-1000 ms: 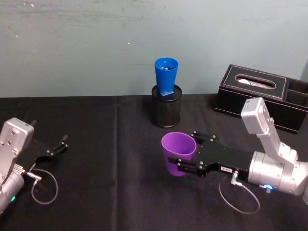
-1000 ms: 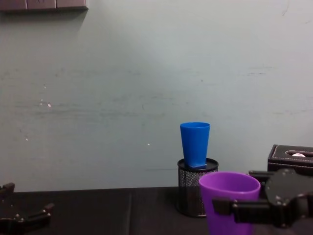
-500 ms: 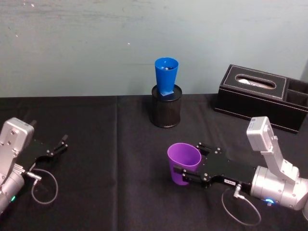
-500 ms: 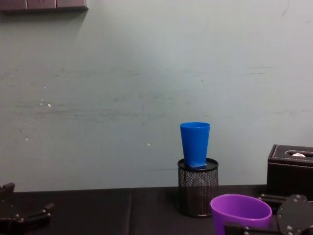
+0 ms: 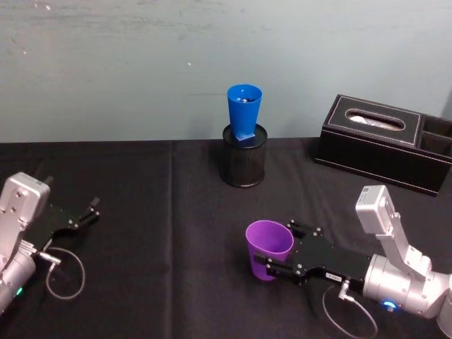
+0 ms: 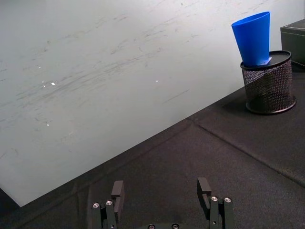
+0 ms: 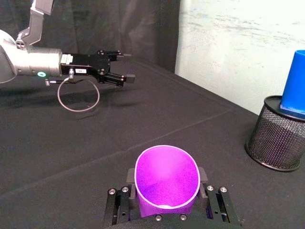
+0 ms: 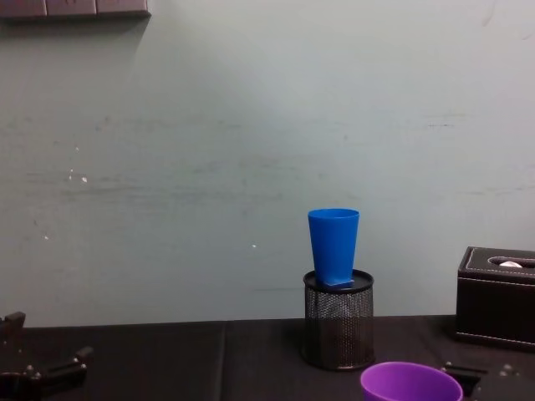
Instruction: Pick up one cup with a gripper and tap it against the other cup.
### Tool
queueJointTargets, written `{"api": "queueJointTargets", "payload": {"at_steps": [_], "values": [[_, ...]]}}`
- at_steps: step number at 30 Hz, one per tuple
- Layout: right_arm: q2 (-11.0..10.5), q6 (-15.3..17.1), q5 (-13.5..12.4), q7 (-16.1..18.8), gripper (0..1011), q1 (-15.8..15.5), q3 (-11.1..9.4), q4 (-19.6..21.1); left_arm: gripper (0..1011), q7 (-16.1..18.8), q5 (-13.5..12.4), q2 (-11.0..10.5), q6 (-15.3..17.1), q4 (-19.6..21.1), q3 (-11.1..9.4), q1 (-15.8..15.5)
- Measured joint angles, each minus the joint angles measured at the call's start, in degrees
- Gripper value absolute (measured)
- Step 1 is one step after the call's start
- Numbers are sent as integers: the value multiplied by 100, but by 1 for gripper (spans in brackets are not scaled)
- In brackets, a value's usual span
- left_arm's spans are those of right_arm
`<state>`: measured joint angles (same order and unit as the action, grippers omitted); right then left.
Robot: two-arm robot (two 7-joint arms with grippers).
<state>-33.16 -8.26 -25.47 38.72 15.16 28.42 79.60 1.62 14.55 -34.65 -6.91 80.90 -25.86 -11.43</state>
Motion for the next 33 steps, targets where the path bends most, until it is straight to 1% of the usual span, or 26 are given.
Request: {"api": "queueJointTargets", "payload": {"at_steps": [5, 15, 33], "values": [[67, -46, 50, 25, 722, -8, -30, -96, 1000, 0, 0, 0, 0, 0, 0, 0], [168, -61, 50, 80, 722, -5, -93, -255, 1000, 0, 0, 0, 0, 0, 0, 0], [236, 5, 69, 123, 722, 28, -99, -368, 1000, 0, 0, 0, 0, 0, 0, 0]]}}
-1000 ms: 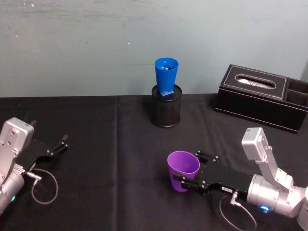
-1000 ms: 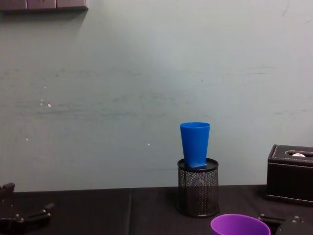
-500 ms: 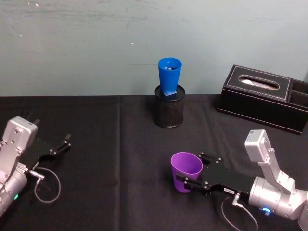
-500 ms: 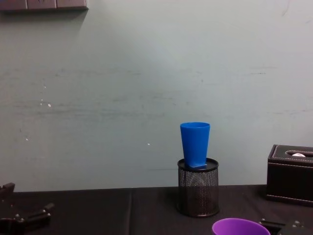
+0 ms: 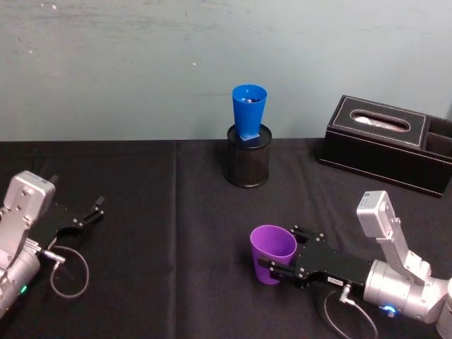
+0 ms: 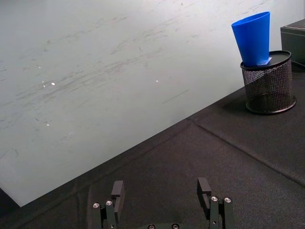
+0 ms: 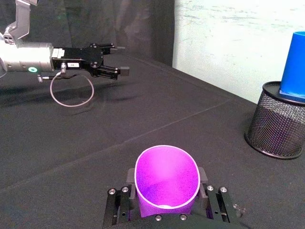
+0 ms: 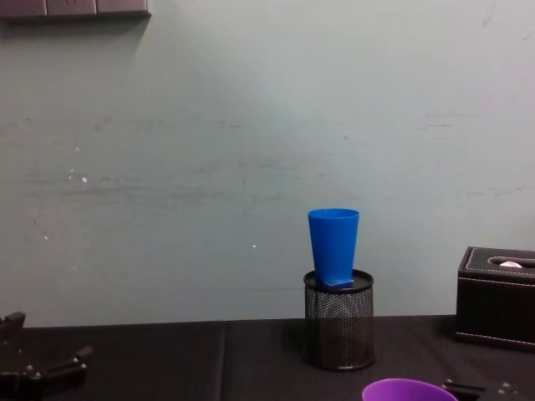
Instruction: Pick up one cup with a gripper and tap it against the other cup.
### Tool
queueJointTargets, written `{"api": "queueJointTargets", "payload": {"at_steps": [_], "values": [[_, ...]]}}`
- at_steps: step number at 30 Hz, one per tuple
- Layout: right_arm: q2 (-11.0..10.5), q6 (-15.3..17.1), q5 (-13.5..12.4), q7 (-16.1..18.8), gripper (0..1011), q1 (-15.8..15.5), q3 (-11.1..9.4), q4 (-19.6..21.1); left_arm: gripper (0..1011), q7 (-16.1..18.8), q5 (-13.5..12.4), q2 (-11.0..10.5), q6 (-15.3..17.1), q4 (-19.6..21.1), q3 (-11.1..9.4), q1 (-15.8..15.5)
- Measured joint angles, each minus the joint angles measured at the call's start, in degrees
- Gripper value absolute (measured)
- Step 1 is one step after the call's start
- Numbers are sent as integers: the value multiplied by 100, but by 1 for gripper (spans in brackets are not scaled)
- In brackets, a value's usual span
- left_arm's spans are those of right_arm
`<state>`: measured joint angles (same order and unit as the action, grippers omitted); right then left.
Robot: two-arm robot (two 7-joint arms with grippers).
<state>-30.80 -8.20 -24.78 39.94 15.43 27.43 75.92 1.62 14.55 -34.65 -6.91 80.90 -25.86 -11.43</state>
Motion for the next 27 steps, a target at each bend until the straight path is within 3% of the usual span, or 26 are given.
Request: {"api": "queueJointTargets", "payload": {"at_steps": [17, 21, 27], "values": [[4, 38, 0, 1, 722, 2, 7, -11, 1000, 0, 0, 0, 0, 0, 0, 0], [3, 37, 2, 1, 778, 2, 8, -11, 1000, 0, 0, 0, 0, 0, 0, 0], [2, 36, 2, -1, 966, 2, 8, -8, 1000, 0, 0, 0, 0, 0, 0, 0]]}}
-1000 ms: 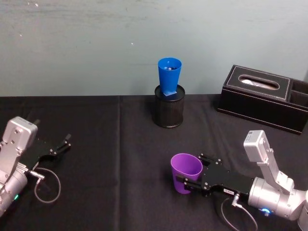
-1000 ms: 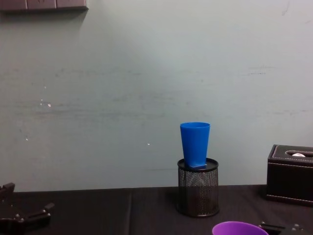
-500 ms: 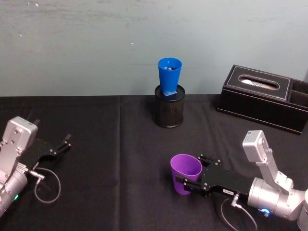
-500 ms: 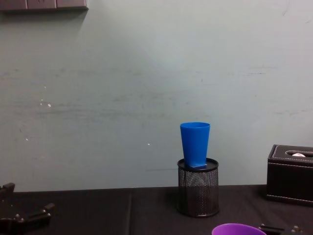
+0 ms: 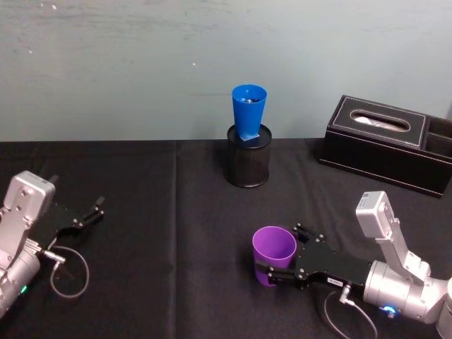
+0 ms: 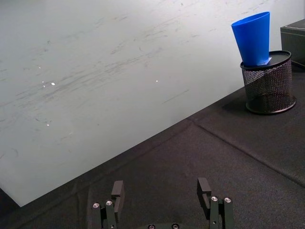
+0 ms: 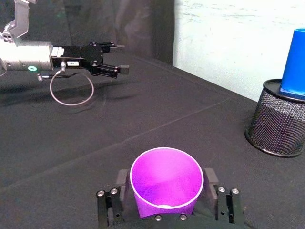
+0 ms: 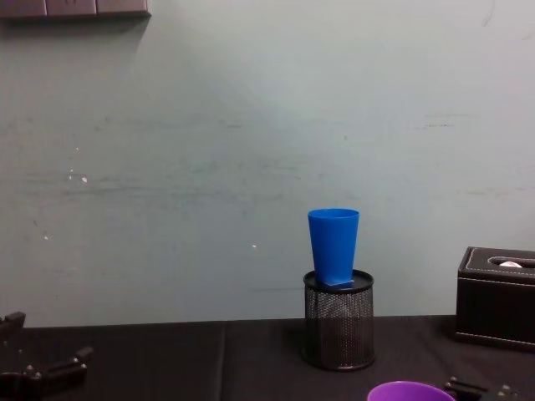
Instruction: Pick up one cup with a gripper and tap it against the other cup.
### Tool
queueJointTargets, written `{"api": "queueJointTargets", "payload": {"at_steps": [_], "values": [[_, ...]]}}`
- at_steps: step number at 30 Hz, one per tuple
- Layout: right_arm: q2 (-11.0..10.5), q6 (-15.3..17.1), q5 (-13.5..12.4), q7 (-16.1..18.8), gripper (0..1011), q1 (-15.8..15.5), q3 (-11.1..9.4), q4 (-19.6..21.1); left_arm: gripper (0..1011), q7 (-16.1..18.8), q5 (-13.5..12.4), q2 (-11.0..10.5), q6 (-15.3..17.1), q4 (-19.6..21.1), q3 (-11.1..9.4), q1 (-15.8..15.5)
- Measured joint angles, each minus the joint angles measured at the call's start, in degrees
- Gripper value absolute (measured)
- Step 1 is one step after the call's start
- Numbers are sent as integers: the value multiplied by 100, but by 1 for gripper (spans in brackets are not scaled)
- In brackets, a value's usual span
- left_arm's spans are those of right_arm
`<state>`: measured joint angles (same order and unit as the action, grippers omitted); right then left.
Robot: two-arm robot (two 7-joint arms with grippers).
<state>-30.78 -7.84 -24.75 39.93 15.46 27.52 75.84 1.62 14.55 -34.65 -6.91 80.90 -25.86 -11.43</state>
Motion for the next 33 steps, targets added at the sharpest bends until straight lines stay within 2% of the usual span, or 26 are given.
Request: {"api": "queueJointTargets", "payload": {"at_steps": [2, 24, 33], "values": [[0, -1, 0, 0, 1003, 0, 0, 1, 1000, 0, 0, 0, 0, 0, 0, 0], [0, -6, 0, -4, 1000, 0, 0, 2, 1000, 0, 0, 0, 0, 0, 0, 0], [-34, -111, -33, 3, 1000, -97, -47, 175, 1000, 0, 0, 0, 0, 0, 0, 0]]}}
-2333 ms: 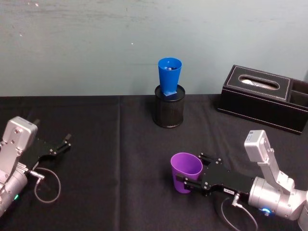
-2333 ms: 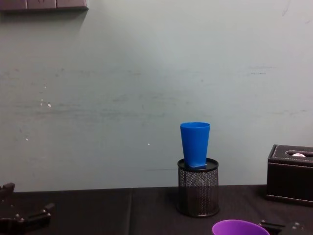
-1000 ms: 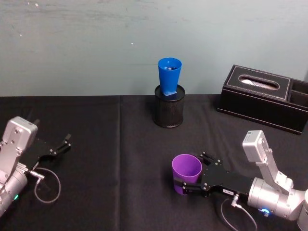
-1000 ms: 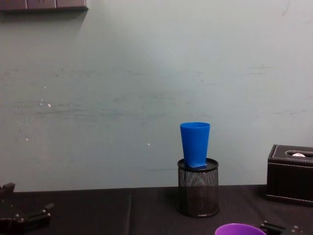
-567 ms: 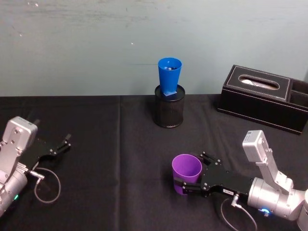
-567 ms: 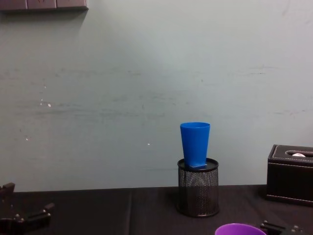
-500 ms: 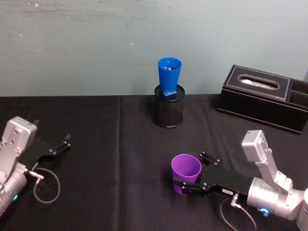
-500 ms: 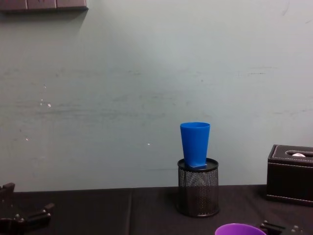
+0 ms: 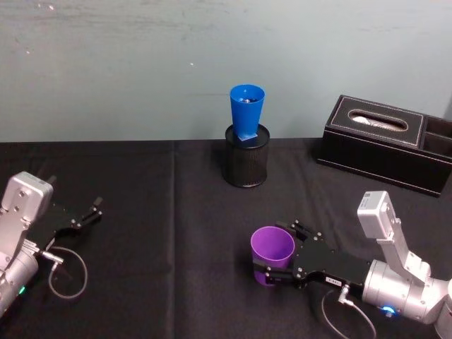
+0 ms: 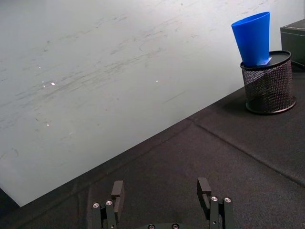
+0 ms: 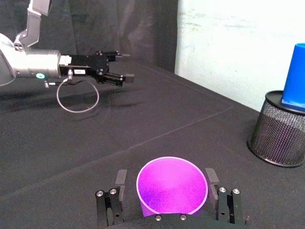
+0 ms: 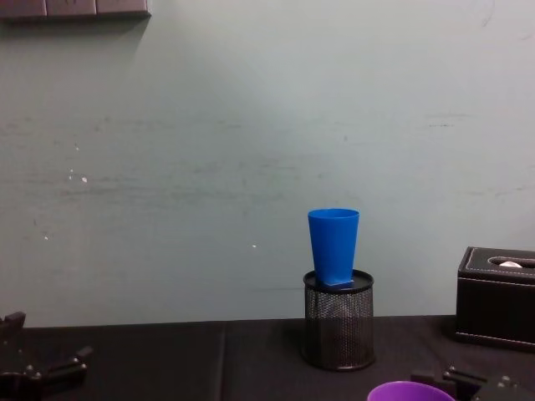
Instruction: Pick up one cup with a gripper and tap it against the other cup.
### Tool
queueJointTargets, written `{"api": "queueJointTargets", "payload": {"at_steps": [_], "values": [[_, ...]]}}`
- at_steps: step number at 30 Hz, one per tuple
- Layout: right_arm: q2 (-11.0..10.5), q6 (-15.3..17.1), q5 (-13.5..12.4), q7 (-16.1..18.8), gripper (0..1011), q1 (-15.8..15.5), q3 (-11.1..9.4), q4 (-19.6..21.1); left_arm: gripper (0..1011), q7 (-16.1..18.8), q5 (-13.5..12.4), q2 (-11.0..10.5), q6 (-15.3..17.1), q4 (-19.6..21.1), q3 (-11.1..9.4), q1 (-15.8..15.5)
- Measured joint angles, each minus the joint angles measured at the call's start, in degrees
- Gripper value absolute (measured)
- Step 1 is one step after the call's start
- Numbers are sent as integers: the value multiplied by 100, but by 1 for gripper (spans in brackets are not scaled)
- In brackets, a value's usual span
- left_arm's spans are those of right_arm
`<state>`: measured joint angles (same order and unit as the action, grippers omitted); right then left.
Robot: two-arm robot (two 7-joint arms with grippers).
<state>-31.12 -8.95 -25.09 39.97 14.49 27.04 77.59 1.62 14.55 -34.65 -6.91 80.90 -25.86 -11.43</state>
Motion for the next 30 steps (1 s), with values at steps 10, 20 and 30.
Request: {"api": "queueJointTargets", "payload": {"at_steps": [10, 20, 30], "values": [[1, -352, -149, -131, 1000, -213, -259, 236, 1000, 0, 0, 0, 0, 0, 0, 0], [188, -605, -118, -1176, 1000, -706, -933, 687, 1000, 0, 0, 0, 0, 0, 0, 0], [539, 307, 722, -2890, 1000, -1011, -1249, 976, 1000, 0, 0, 0, 0, 0, 0, 0]]}}
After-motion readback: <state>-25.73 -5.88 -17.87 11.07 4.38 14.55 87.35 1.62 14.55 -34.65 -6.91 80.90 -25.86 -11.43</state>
